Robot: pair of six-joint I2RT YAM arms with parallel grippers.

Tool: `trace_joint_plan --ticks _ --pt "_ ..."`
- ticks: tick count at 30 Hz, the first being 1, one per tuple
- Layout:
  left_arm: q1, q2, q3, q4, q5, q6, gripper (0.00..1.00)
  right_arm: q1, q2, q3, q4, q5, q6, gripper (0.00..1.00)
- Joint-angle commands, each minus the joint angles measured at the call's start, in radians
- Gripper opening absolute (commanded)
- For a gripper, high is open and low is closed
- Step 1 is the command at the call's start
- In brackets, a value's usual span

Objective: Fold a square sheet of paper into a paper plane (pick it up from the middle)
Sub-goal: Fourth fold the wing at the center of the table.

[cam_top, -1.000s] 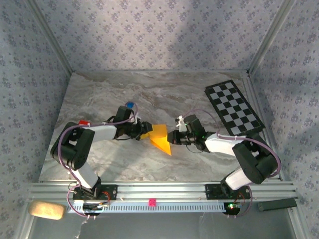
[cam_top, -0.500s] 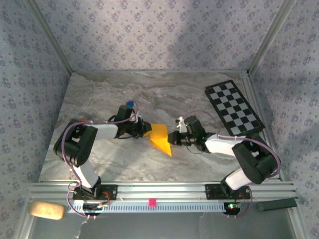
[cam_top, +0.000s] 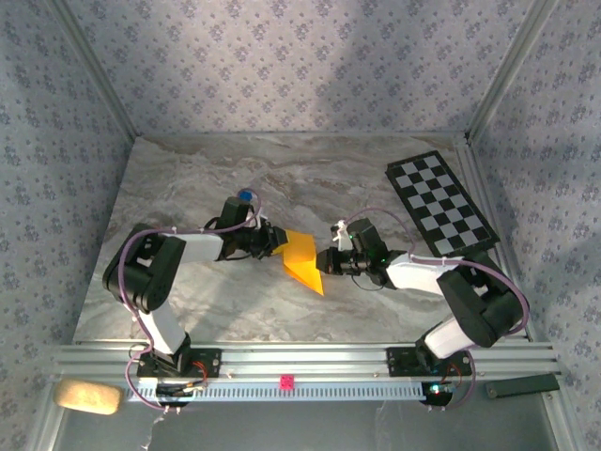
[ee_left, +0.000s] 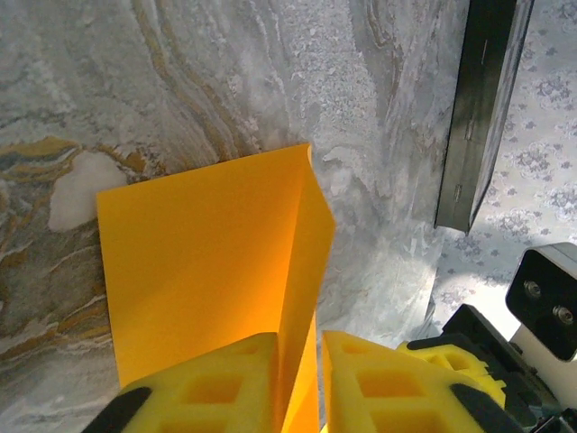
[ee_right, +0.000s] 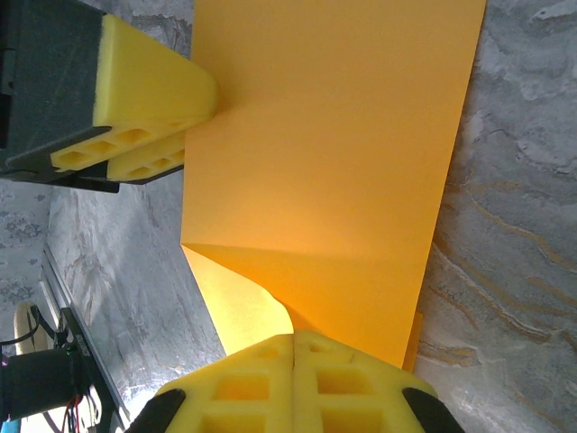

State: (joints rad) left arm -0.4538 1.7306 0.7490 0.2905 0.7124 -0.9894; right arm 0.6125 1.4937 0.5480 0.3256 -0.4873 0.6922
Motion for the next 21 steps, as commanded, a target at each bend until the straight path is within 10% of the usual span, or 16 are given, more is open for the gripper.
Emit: trace_joint_plan --ticks 1,13,21 --pt "-0.006 0.023 -0.006 0.028 0.018 -0.007 0.1 -0.008 -0.02 0.005 -0.027 -0.002 0.008 0.06" --pt "-0.001 -0.074 -0.048 0.012 -0.085 -0.095 0.0 0.0 -0.221 0.087 -0.525 0.328 -0.01 0.45" --pt "0.0 -0.084 -0.016 -0.113 -0.057 -0.116 0.0 0.056 -0.398 0.126 -0.625 0.632 0.095 0.46"
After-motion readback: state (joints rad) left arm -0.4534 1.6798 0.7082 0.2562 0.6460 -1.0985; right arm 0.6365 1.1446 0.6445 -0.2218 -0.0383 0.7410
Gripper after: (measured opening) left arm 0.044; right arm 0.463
